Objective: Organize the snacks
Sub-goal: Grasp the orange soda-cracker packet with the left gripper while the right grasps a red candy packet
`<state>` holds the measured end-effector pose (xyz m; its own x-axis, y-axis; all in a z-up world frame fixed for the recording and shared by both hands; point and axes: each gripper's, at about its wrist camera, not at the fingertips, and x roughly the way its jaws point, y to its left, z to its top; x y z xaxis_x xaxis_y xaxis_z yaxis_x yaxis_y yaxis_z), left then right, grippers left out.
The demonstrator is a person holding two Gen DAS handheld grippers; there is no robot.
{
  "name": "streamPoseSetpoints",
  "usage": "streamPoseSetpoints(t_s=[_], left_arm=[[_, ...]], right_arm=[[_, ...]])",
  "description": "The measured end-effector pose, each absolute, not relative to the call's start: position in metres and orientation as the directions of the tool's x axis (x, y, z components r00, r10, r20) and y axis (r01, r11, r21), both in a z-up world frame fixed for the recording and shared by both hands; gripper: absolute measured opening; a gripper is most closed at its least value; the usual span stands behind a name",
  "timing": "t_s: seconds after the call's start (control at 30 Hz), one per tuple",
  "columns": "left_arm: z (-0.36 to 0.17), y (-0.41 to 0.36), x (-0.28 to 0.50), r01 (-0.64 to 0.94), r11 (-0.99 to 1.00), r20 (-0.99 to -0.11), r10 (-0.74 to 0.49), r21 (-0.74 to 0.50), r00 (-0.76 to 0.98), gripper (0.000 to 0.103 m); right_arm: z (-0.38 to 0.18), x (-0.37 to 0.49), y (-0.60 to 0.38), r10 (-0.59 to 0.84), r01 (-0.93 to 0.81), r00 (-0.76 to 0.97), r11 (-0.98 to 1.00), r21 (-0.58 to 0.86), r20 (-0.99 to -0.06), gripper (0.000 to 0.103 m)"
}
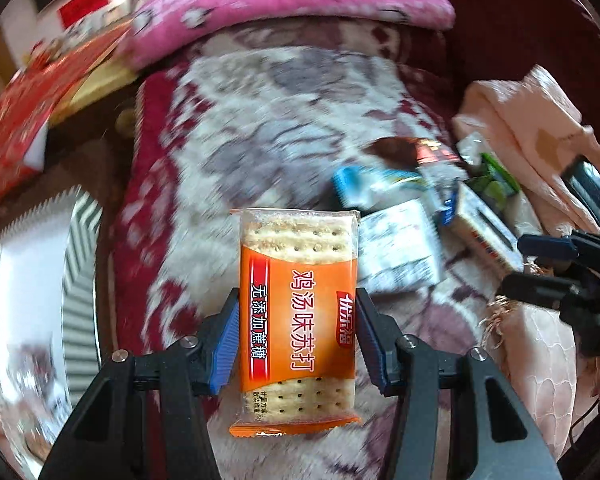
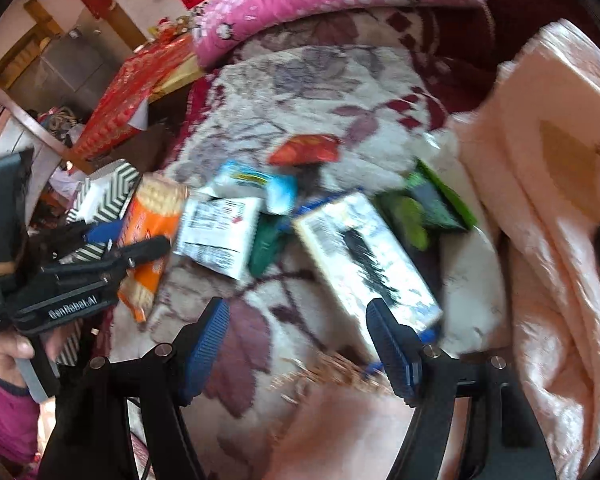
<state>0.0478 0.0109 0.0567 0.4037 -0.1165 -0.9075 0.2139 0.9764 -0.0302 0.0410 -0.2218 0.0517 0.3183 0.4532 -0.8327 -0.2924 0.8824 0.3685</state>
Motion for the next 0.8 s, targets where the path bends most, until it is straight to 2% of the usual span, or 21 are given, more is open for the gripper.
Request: streamPoseSetpoints(t_s=[0.33,0.57,0.8], left_arm=[[0.051,0.045,0.030,0.116,0.991,-0.909,-0.104,-0.062,0.404,0.053],[0.043,0.050,0.027,0.093,0.992,-0.914,-0.116,-0.086,0.390,0.053],[0.039,0.047,0.027,0.099,0.992,-0.918,-0.109,-0.077,0.382,0.053]], right_arm=[[0.065,0.069,-0.165,0.447,-0.452,0.307,0.845,0.285,-0.840,0.075],[0.062,0.132,-0.187,0.367,-0.305,0.343,0.914,0.267,-0.865,0.078],[0.032,0.188,-0.167,0.316,-0.287,0.232,0.926,0.246,-0.920,0.078]])
